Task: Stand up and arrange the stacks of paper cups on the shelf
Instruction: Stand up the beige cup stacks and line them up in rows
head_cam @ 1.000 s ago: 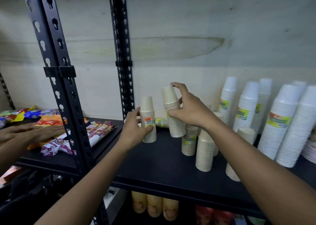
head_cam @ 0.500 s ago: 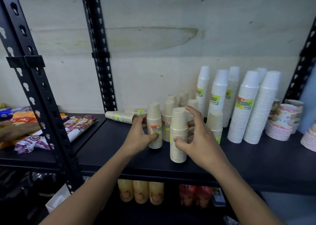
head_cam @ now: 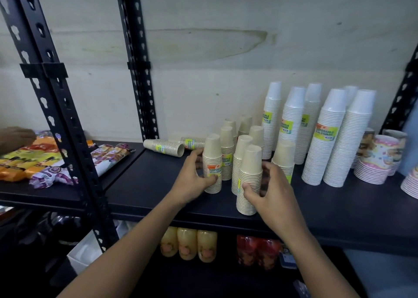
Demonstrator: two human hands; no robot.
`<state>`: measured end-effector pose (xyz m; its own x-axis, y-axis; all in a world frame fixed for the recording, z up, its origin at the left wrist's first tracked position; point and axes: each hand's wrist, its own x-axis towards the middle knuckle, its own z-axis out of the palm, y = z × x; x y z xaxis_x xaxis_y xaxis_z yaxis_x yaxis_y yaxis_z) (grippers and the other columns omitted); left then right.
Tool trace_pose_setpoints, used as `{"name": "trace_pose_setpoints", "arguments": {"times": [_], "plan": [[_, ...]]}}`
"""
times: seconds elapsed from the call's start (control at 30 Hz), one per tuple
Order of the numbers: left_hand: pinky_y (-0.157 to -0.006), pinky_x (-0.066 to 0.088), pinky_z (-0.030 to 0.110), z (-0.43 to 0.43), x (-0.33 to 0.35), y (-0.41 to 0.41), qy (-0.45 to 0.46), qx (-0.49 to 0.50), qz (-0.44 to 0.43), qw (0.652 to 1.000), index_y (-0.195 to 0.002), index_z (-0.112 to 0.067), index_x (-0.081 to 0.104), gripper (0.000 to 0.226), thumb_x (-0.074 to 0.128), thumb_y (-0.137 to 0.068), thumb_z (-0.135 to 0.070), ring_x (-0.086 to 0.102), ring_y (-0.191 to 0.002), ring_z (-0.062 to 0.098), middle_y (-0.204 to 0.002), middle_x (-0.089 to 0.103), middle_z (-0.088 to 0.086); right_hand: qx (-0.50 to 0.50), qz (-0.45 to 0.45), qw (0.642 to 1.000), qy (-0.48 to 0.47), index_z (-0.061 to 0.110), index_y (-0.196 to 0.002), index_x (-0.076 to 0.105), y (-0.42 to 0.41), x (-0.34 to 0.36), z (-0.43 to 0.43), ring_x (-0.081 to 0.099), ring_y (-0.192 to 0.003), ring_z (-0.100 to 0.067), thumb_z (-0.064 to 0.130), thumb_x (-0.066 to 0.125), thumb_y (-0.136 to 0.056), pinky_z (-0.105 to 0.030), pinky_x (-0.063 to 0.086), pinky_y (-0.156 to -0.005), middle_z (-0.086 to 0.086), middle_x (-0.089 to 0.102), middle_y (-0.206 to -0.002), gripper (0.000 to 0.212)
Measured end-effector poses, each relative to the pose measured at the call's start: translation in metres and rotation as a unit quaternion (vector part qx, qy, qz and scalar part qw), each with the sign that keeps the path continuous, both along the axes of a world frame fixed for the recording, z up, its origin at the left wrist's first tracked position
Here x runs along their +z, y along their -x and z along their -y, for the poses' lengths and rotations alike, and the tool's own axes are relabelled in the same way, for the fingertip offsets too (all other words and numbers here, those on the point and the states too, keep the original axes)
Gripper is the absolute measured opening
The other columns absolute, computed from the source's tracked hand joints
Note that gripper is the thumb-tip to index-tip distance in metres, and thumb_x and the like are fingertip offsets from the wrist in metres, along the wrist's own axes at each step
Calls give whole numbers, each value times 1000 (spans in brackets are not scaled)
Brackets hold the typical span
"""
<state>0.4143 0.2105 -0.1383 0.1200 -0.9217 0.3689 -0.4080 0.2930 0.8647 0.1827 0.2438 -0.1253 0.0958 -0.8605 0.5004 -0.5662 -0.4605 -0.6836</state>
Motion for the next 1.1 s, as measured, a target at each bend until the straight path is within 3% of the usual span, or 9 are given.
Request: {"name": "trace_pose_setpoints", "arguments": {"times": [0.13,0.43,0.6,0.7,0.83,1.0,1.1], "plan": [[-91,55,24,1,1,0,-13,-7,-9,1000,-148,-27,33,85,83,-81,-11,56,-119,9,-128,53,-4,-1,-4,1000,7,31,-137,38,-2,-3,0,58,-113,-11,42,76,-84,-41,57,-91,10,53,-129,66],[-87,55,20,0,13,-5,-17,-25,15,999,-143,-28,38,81,86,-79,-17,60,-114,9,-122,56,-1,31,29,998,-41,30,-143,40,6,-2,1,62,-106,-2,48,77,-81,-37,58,-91,14,58,-126,74],[-101,53,30,-8,25,-16,-22,2,19,1000,-143,-25,46,76,86,-79,-32,64,-112,7,-119,63,-3,35,43,998,-35,33,-148,35,13,17,-2,55,-122,-7,70,69,-70,-40,51,-104,10,53,-135,93],[-101,52,27,-22,35,-19,-21,23,26,999,-145,-22,46,72,83,-83,-30,63,-112,7,-120,64,-3,34,33,999,-16,31,-148,36,18,34,-10,53,-122,-6,55,74,-80,-38,48,-106,9,53,-133,82],[-89,49,16,-45,49,-24,-16,69,55,996,-139,-25,52,58,77,-88,-33,64,-108,6,-117,65,-6,33,23,999,37,25,-145,42,22,55,-25,50,-121,-7,43,75,-85,-28,41,-105,6,52,-128,71],[-85,50,25,-68,60,-39,-29,154,60,986,-128,-24,58,43,72,-90,-39,65,-98,10,-106,67,-5,36,2,991,127,23,-132,55,5,87,-43,49,-114,-4,36,70,-90,-12,30,-93,5,52,-126,47],[-90,50,33,-75,56,-55,-50,195,60,978,-125,-18,59,40,72,-90,-33,65,-98,16,-93,66,-8,73,-2,987,142,22,-127,59,-23,96,-51,51,-114,-4,34,69,-90,-10,30,-95,6,52,-122,40]]}}
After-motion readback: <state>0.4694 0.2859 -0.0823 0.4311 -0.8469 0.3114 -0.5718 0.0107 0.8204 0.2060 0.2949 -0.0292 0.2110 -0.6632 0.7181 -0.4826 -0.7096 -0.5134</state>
